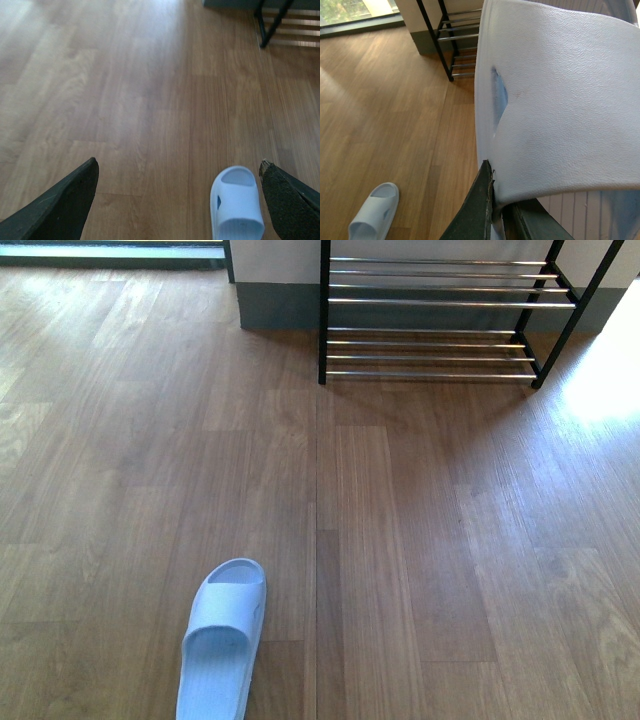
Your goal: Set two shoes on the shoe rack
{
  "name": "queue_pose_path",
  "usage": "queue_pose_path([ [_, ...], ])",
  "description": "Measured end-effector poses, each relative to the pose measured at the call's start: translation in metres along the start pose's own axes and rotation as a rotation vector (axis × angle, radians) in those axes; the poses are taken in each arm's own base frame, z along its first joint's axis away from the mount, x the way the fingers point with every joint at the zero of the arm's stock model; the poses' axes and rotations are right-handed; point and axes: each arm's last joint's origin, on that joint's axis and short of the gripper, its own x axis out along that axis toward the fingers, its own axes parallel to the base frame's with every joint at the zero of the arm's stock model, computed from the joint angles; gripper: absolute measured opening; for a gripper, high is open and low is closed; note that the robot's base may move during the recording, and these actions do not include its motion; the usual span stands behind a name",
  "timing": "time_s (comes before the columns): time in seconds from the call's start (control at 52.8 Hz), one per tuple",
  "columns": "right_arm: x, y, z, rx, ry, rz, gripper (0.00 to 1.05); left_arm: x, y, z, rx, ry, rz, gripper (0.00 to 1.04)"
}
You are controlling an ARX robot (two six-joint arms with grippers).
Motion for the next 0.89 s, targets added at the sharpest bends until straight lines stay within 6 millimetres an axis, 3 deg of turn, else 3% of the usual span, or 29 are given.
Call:
queue_pose_path([
  [0.152,0.000,0.000,0.000,0.000,0.000,0.000,0.01,0.052,-0.010,-0.030,0.063,0.167,-0.111,0.95],
  [0.284,0.000,0.000,0.000,0.000,0.000,0.000,0.01,0.105,-0.033,-0.088,0.149,0.437,-0.289,0.95],
  [0.606,0.000,0.000,0.000,0.000,0.000,0.000,0.01,0.171,-0.063,-0.162,0.337,0.673,-0.348,0.95],
  [0.891,0.000,0.000,0.000,0.000,0.000,0.000,0.01,0.209,-0.074,-0.184,0.403,0.719,-0.316,0.95],
])
